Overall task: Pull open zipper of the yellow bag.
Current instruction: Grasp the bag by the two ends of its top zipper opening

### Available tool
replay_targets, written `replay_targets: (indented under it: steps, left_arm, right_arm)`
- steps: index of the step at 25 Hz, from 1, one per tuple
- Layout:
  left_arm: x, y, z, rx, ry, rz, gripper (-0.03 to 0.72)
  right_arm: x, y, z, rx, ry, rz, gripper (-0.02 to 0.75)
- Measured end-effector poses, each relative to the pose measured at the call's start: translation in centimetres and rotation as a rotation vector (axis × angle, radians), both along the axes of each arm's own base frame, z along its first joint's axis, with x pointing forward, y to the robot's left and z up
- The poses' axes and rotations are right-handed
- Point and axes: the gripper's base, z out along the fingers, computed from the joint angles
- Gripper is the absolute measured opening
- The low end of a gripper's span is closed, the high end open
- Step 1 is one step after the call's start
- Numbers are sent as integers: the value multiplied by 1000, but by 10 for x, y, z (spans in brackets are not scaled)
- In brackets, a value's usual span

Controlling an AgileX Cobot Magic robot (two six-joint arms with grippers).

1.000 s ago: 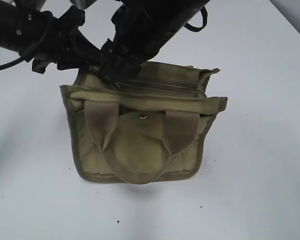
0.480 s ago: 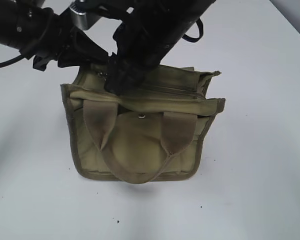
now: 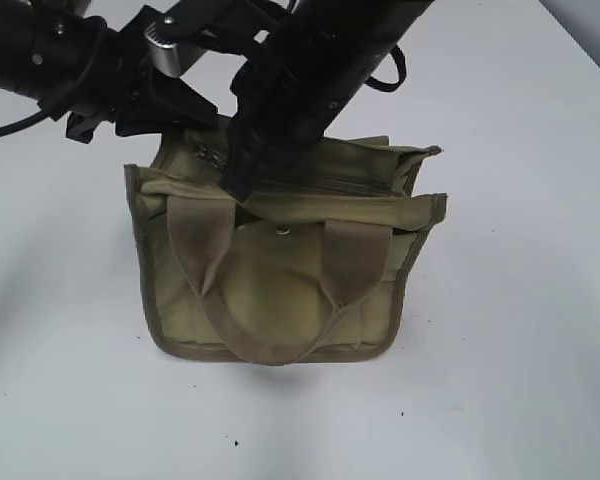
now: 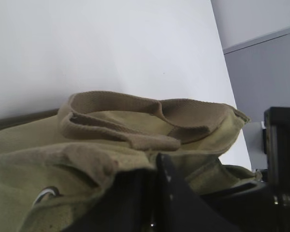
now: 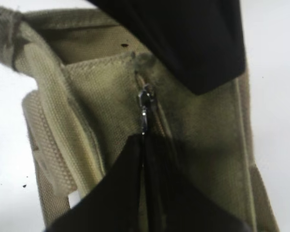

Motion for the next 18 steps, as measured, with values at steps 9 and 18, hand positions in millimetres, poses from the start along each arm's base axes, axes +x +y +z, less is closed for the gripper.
replay_targets:
  steps: [9,18]
  left_arm:
    - [-2,-2,1,-19,14,-11,29]
    - [-1,-2,2,-25,10,-4,29]
  right_arm:
    - [-1,-48,16,-124,174,-153,2]
    - [21,-135,30,-126,334,-515,2]
